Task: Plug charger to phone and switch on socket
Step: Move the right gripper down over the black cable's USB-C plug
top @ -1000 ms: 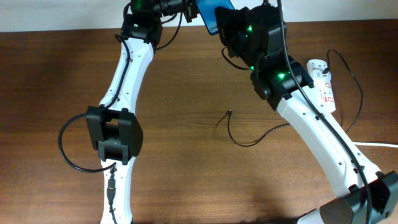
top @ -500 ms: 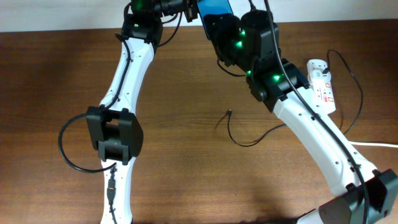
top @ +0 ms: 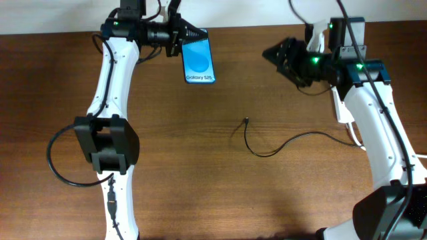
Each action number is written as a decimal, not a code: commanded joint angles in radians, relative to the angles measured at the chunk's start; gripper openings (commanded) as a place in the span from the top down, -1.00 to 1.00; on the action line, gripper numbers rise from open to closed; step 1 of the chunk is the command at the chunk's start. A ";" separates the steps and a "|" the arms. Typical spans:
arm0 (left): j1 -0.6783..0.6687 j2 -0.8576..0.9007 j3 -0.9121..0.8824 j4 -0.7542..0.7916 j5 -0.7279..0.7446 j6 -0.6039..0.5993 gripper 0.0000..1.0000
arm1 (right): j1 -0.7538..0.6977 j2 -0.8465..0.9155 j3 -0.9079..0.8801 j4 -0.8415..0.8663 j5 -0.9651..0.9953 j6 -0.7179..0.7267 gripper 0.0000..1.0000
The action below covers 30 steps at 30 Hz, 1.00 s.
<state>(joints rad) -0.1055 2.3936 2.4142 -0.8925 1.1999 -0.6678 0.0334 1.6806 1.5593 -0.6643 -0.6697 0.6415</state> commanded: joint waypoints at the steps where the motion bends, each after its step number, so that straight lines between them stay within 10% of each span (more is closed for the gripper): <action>1: -0.007 -0.052 0.014 -0.086 0.065 0.299 1.00 | 0.011 -0.023 -0.002 -0.243 0.066 -0.290 -0.47; 6: -0.008 -0.052 0.014 -0.185 0.008 0.359 1.00 | 0.094 0.027 -0.003 -0.497 0.362 -0.521 -0.39; 19: 0.024 -0.052 0.014 -0.202 -0.098 0.329 1.00 | 0.151 0.182 -0.039 -0.485 0.365 -0.671 -0.08; 30: 0.132 -0.052 0.014 -0.235 -0.098 0.321 1.00 | 0.189 0.304 -0.045 -0.348 0.368 -0.190 0.24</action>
<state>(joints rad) 0.0139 2.3932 2.4149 -1.1191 1.0832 -0.3508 0.2070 1.9438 1.5188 -1.0199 -0.3107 0.3340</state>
